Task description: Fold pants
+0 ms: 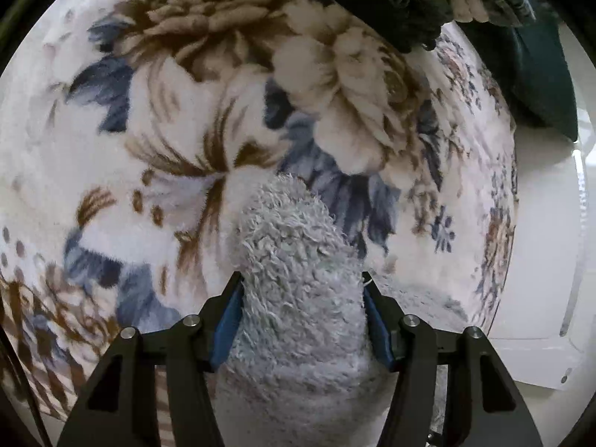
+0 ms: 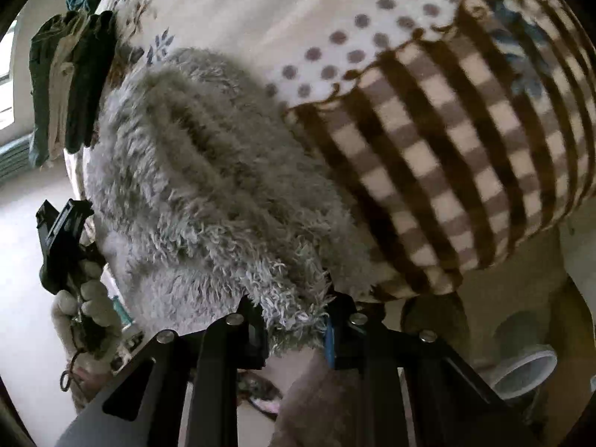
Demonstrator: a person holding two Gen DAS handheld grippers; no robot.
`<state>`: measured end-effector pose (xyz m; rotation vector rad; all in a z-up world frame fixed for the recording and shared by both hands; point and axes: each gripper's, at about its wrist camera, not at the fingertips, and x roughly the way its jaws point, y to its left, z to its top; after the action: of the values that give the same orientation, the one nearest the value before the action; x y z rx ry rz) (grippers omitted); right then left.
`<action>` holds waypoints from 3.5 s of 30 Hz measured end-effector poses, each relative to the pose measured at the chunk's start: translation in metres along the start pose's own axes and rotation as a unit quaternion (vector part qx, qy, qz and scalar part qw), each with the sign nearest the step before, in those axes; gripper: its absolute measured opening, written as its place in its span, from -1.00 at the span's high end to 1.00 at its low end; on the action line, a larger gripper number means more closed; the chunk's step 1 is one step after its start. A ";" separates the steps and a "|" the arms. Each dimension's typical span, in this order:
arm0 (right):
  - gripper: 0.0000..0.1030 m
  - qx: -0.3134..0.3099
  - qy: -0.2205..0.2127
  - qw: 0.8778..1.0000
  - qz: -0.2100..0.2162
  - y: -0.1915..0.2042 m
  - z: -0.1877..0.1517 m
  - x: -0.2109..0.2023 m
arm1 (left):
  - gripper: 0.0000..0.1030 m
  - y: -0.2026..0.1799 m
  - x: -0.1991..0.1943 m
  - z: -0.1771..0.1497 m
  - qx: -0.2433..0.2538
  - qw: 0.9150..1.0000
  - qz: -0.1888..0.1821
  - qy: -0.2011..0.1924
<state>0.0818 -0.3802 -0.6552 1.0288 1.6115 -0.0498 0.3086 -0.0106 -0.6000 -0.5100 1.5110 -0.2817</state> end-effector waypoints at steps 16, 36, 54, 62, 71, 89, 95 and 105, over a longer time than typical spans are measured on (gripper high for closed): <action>-0.29 -0.071 0.016 0.996 0.048 0.094 0.126 0.000 | 0.25 -0.009 -0.001 0.023 0.017 1.000 -0.011 -0.012; -0.45 0.013 -0.056 0.998 0.027 0.035 0.025 -0.060 | -0.48 -0.053 -0.080 -0.036 0.085 0.995 -0.007 -0.047; -0.97 -0.053 -0.026 0.997 0.054 0.016 0.004 -0.028 | -0.99 -0.026 -0.067 -0.087 0.086 0.994 -0.027 -0.065; -0.97 -0.104 -0.026 0.993 0.044 0.032 0.067 0.017 | -0.99 0.039 -0.028 -0.088 0.017 0.994 -0.102 -0.033; -1.00 -0.087 0.052 0.987 0.126 0.009 0.097 0.065 | -0.97 0.073 0.025 -0.083 -0.042 0.986 -0.159 0.023; 0.06 -0.127 -0.014 0.972 0.199 0.074 0.055 -0.047 | 0.30 -0.011 -0.106 -0.067 0.033 0.974 -0.219 -0.046; 0.06 -0.156 -0.043 0.969 0.185 0.170 0.068 -0.126 | 0.30 -0.058 -0.192 -0.012 0.057 0.967 -0.234 -0.083; 0.06 -0.167 -0.093 0.959 0.211 0.410 0.190 -0.155 | 0.29 -0.080 -0.272 0.193 0.063 0.960 -0.250 -0.113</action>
<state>0.4795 -0.3208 -0.3967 1.0460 1.1537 0.3921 0.4955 0.0792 -0.3270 -0.7926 1.1166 -0.6843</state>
